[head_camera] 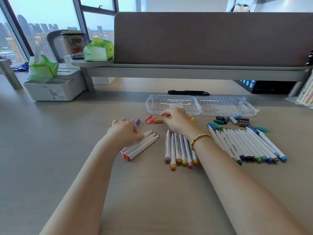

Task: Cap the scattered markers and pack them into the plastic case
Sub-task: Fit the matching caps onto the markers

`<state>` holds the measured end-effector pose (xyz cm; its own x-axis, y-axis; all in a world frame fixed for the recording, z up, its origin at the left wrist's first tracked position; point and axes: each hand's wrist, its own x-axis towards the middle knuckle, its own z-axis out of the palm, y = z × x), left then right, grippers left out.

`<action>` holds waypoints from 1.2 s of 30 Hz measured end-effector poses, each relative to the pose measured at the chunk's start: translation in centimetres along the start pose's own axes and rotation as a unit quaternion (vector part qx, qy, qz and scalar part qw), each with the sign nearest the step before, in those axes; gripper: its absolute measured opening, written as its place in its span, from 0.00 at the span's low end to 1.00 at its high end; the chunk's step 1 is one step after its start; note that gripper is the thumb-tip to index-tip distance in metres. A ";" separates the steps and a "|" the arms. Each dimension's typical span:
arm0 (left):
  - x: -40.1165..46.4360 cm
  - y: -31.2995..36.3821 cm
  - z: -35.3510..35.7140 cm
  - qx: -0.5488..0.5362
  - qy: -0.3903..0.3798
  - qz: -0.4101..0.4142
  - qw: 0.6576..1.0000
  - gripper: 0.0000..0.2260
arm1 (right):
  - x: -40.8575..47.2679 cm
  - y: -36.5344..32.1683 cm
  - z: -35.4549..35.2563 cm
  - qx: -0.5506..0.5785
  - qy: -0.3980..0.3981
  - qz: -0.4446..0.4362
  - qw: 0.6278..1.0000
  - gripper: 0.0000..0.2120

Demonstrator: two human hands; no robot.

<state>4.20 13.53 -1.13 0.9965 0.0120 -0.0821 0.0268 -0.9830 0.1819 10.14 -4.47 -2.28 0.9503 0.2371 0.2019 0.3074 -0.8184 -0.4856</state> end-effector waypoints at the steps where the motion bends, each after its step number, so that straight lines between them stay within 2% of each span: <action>1: -0.1 0.2 -0.1 0.002 -0.018 0.013 1.000 0.16 | 0.1 -0.5 0.1 -0.019 -0.003 -0.017 1.000 0.14; 8: 0.0 0.3 0.2 0.018 -0.029 0.012 0.999 0.15 | 1.5 -2.5 1.2 -0.166 -0.035 -0.089 0.981 0.12; 11: -0.2 0.3 0.3 0.010 -0.018 0.015 1.000 0.15 | 1.9 -2.8 1.2 -0.214 -0.026 -0.119 0.969 0.12; 16: -0.9 0.9 -0.4 -0.009 -0.015 0.020 1.000 0.17 | 2.0 -2.4 1.5 -0.227 -0.050 -0.114 0.966 0.08; 20: -0.9 0.5 -0.9 -0.086 0.021 -0.010 0.996 0.15 | 1.6 -2.1 1.0 -0.238 -0.049 -0.115 0.963 0.09; 22: -1.0 0.9 -1.2 -0.154 0.046 -0.030 0.987 0.15 | 1.1 -2.0 0.5 -0.146 -0.013 -0.091 0.985 0.08; 24: -1.0 1.5 -1.4 -0.238 0.087 -0.034 0.967 0.14 | 0.3 -2.0 -0.4 0.050 0.029 -0.040 0.998 0.08; 26: -1.2 2.4 -1.7 -0.366 0.099 -0.029 0.925 0.12 | -0.5 -2.1 -1.6 0.251 0.047 0.016 0.967 0.12; 28: -1.9 3.2 -2.1 -0.509 0.040 -0.036 0.859 0.10 | -1.0 -2.0 -2.6 0.405 0.037 0.073 0.910 0.11; 30: -2.6 3.7 -2.1 -0.593 -0.036 -0.028 0.804 0.09 | -1.2 -1.6 -3.2 0.494 0.016 0.113 0.862 0.07; 32: -2.8 3.8 -1.8 -0.601 -0.085 -0.014 0.794 0.09 | -1.2 -1.1 -3.3 0.520 -0.002 0.129 0.845 0.09; 36: -2.8 3.7 -1.4 -0.557 -0.117 -0.004 0.822 0.09 | -1.6 -0.4 -3.4 0.526 -0.039 0.162 0.834 0.14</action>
<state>1.63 10.09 1.16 0.9572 -0.1456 -0.2503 0.2187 -0.2033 0.9544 8.32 -6.25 0.47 0.9799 0.1589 -0.1210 -0.1315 0.0573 -0.9897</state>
